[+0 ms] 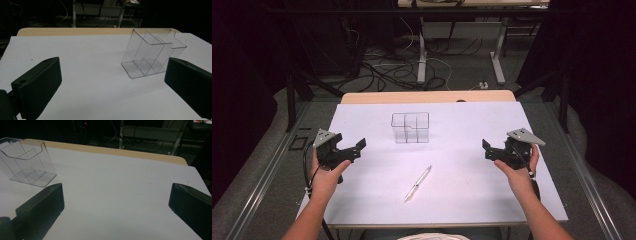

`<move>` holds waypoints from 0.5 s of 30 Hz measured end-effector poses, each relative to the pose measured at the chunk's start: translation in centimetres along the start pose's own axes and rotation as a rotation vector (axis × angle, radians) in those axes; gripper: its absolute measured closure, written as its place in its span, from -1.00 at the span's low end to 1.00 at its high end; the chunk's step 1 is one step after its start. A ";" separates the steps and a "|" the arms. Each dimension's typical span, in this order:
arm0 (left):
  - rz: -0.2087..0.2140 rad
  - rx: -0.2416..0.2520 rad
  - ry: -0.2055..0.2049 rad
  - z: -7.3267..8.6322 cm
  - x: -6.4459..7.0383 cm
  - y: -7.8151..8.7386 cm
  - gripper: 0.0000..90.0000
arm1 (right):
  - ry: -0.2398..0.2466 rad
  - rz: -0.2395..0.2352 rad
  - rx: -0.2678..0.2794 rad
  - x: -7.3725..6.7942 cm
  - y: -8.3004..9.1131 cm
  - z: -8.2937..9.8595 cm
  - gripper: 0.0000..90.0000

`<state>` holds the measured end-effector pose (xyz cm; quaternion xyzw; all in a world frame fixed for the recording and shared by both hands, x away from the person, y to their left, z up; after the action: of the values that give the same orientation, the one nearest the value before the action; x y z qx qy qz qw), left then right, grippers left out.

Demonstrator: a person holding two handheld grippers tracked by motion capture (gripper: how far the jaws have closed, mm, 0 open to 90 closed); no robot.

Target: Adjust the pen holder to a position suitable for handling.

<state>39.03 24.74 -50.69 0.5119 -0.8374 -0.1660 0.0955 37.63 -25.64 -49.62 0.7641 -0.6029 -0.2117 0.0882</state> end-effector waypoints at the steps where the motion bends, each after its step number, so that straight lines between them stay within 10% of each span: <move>1: 0.000 0.007 -0.006 0.0 0.1 -0.1 -0.98 | -0.001 -0.002 0.008 0.1 -0.1 0.0 -1.00; 15: -0.023 0.007 -0.029 -1.3 1.0 -1.0 -0.64 | -0.002 -0.025 -0.012 0.1 -0.4 0.3 -0.95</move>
<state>39.85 23.18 -49.92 0.5195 -0.8333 -0.1715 0.0795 37.86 -25.62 -50.08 0.7707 -0.5923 -0.2173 0.0896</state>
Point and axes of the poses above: each handheld gripper's, and its own axes: y roughly backward along the jaws, z roughly out of its underside, x roughly to its right, the point moved 3 cm from there along -y, roughly forward along the jaws, and after that the axes turned 12 degrees about -y, right-handed, at the moved point
